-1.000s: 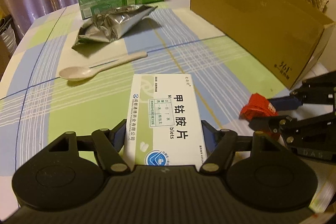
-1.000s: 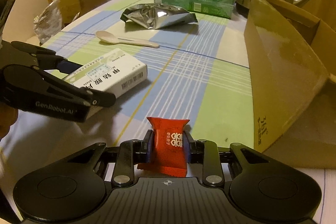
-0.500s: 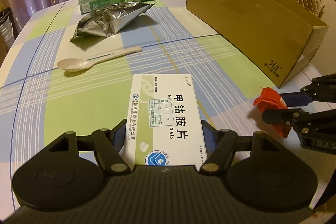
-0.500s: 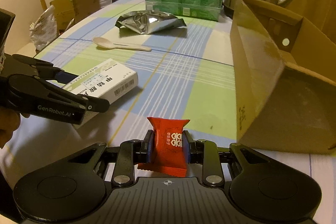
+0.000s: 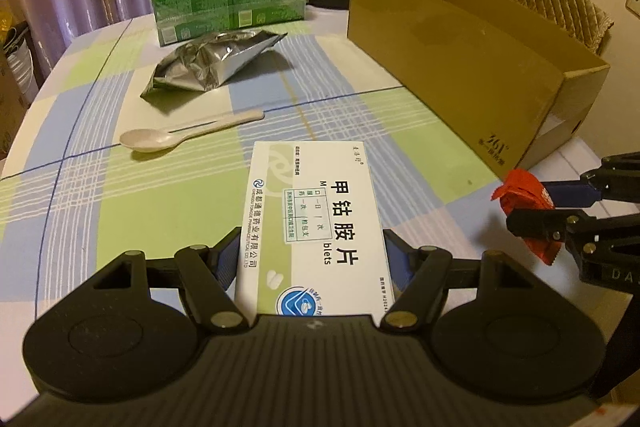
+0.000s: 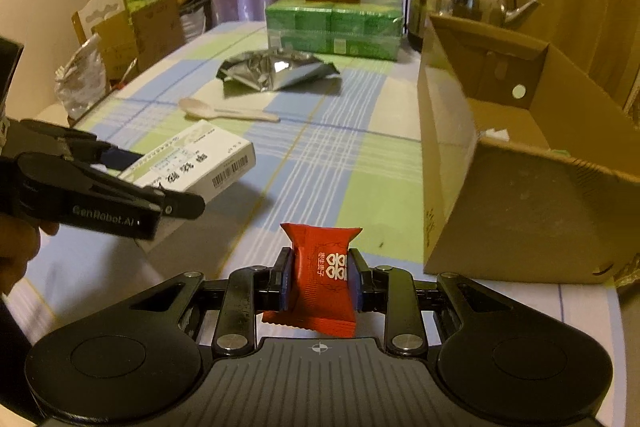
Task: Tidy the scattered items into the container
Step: 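Carry the medicine box with the left tool while the right carries the candy packet to the box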
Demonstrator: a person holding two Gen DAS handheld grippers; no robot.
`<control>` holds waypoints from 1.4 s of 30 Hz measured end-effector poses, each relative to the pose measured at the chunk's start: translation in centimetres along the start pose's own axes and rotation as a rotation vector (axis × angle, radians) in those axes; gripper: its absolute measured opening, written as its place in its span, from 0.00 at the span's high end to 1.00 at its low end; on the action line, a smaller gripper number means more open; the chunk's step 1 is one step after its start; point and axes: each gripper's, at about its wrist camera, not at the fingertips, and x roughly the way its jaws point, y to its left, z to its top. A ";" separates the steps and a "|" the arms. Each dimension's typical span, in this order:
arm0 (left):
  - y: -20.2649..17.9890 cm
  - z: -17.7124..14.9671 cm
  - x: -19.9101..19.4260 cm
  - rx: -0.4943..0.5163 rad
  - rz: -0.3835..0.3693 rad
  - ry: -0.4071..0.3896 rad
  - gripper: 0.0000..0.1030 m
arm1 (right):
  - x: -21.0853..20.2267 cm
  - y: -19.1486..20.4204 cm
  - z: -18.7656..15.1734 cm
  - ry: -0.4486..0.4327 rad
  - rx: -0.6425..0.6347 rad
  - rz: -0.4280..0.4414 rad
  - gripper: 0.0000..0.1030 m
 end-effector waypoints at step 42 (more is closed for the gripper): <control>-10.1 4.0 -5.8 0.123 -0.089 -0.079 0.35 | -10.4 -8.5 -0.1 -0.172 0.167 -0.120 0.76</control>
